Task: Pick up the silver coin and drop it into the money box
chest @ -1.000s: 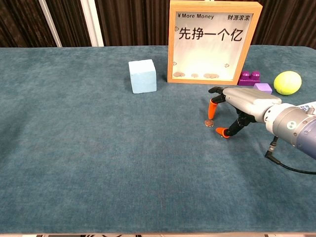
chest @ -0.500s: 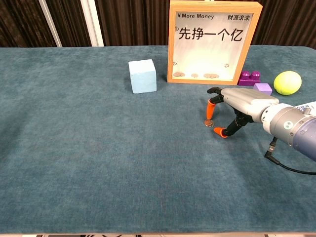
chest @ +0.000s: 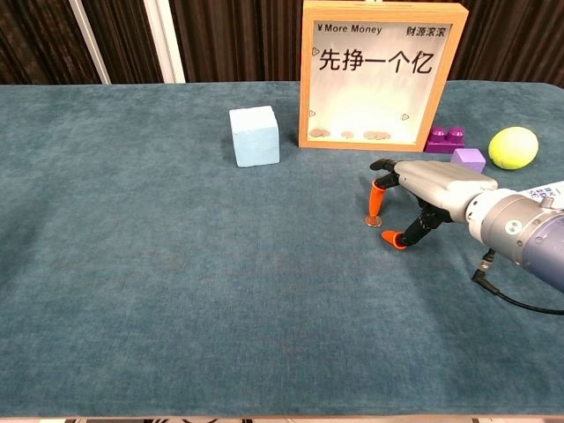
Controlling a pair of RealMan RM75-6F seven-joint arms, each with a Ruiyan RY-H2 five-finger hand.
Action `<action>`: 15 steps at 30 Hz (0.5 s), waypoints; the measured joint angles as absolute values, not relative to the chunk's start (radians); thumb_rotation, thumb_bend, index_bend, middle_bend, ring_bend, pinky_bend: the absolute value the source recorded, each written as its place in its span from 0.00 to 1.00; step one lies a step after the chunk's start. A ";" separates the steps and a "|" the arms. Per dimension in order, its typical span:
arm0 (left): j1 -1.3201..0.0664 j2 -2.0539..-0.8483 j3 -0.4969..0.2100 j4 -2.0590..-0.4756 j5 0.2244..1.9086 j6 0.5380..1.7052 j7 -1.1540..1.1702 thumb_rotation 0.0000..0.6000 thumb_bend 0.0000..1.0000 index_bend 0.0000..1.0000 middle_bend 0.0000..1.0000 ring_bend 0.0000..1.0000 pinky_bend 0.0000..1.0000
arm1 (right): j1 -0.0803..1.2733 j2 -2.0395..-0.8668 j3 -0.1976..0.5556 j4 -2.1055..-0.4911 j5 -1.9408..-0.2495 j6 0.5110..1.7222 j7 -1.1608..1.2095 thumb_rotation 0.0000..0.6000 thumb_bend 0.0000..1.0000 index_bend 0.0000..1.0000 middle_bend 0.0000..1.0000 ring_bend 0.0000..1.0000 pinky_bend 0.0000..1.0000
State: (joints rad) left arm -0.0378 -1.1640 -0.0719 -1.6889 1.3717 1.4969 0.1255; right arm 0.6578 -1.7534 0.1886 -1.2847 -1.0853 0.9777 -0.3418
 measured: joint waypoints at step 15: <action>-0.038 -1.163 -0.072 -1.689 1.370 1.497 0.127 1.00 0.36 0.09 0.00 0.00 0.00 | 0.664 -1.765 0.188 -1.269 -1.076 0.963 -0.350 1.00 0.42 0.48 0.02 0.00 0.00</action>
State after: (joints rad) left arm -0.0379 -1.1634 -0.0719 -1.6892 1.3705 1.4966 0.1268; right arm 0.6644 -1.7646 0.1878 -1.2685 -1.0763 0.9632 -0.3503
